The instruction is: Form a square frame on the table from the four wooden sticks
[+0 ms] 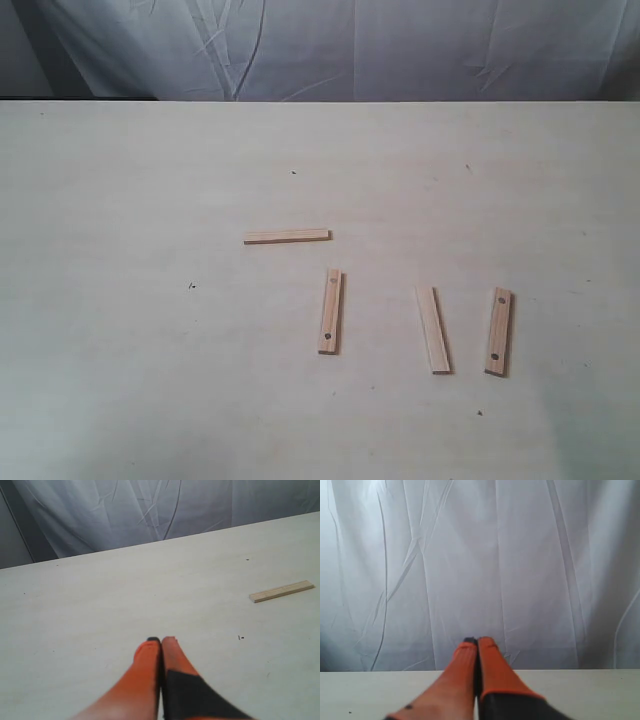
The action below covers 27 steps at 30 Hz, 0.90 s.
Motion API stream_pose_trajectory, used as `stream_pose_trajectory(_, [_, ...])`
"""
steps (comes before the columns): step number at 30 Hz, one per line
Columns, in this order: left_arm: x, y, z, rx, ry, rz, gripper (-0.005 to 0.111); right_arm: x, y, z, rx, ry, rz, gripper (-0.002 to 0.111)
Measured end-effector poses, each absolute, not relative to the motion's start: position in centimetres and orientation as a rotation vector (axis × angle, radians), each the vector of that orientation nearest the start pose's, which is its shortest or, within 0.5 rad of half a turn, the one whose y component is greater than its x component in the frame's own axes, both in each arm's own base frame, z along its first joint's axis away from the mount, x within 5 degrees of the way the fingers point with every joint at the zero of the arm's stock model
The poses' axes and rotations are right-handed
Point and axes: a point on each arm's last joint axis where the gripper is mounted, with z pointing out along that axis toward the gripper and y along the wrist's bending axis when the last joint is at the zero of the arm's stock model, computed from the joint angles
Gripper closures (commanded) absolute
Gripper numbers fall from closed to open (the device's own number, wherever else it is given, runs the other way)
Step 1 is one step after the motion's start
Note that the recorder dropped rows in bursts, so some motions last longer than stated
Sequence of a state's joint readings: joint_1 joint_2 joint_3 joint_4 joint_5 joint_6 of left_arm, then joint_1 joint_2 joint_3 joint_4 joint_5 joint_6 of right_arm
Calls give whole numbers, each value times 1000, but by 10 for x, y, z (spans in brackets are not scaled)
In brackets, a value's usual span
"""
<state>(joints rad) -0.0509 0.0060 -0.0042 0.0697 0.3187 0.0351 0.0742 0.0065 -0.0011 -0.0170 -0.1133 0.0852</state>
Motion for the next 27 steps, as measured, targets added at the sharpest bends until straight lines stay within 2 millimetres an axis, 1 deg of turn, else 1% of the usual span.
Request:
stream_pose_trajectory(6, [54, -1, 186, 122, 1800, 56, 107, 55, 4, 224, -6, 1373, 121, 109])
stream_pose_trajectory(9, [54, -1, 186, 122, 1800, 56, 107, 54, 4, 227, -7, 1407, 117, 109])
stream_pose_trajectory(12, [54, -1, 186, 122, 1800, 56, 107, 54, 4, 245, -8, 1453, 111, 109])
stream_pose_trajectory(14, [54, -1, 186, 122, 1800, 56, 107, 57, 4, 258, -13, 1520, 100, 109])
stream_pose_trajectory(19, [54, -1, 186, 122, 1800, 56, 107, 74, 5, 284, -8, 1753, 91, 109])
stream_pose_trajectory(22, [54, -1, 186, 122, 1800, 56, 107, 89, 6, 293, -1, 1838, 100, 109])
stream_pose_trajectory(27, [54, -1, 186, 122, 1800, 56, 107, 108, 8, 293, 13, 1899, 116, 109])
